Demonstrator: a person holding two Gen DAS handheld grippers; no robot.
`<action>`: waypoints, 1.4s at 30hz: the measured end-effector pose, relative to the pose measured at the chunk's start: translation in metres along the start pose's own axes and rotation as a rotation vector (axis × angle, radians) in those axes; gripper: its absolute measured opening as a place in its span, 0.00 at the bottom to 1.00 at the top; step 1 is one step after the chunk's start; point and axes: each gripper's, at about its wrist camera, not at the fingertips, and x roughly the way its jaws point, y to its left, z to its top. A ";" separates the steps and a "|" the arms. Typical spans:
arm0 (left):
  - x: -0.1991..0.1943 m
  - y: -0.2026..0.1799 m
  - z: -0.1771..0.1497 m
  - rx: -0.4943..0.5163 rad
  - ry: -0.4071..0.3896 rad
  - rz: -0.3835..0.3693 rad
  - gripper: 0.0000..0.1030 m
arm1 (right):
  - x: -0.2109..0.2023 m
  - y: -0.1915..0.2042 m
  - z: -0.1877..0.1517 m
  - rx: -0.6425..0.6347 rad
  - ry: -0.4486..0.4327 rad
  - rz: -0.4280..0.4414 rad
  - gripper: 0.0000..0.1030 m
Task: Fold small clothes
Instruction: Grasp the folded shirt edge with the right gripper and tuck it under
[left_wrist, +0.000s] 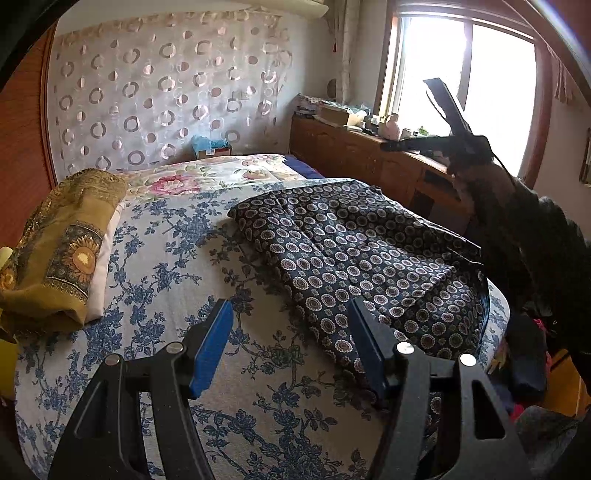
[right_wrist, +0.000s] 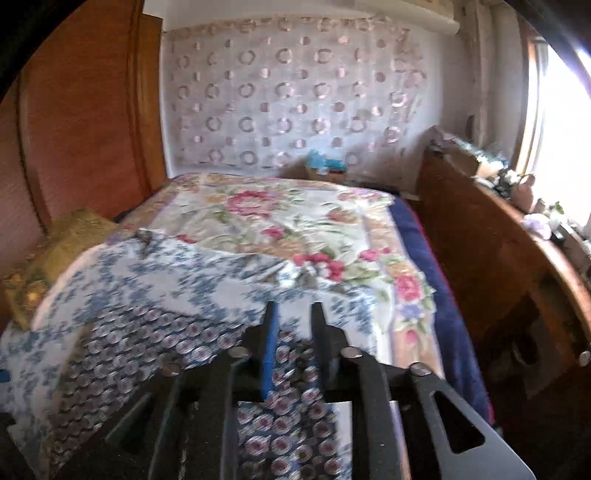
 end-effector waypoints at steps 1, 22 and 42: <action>0.001 -0.001 0.000 0.000 0.003 0.001 0.63 | 0.001 0.002 -0.006 -0.003 0.011 0.018 0.37; 0.019 -0.008 0.001 -0.012 0.050 -0.032 0.77 | 0.060 -0.004 -0.065 -0.099 0.205 0.098 0.02; 0.039 -0.023 -0.003 0.022 0.105 -0.028 0.80 | 0.000 -0.014 -0.081 -0.046 0.153 -0.003 0.28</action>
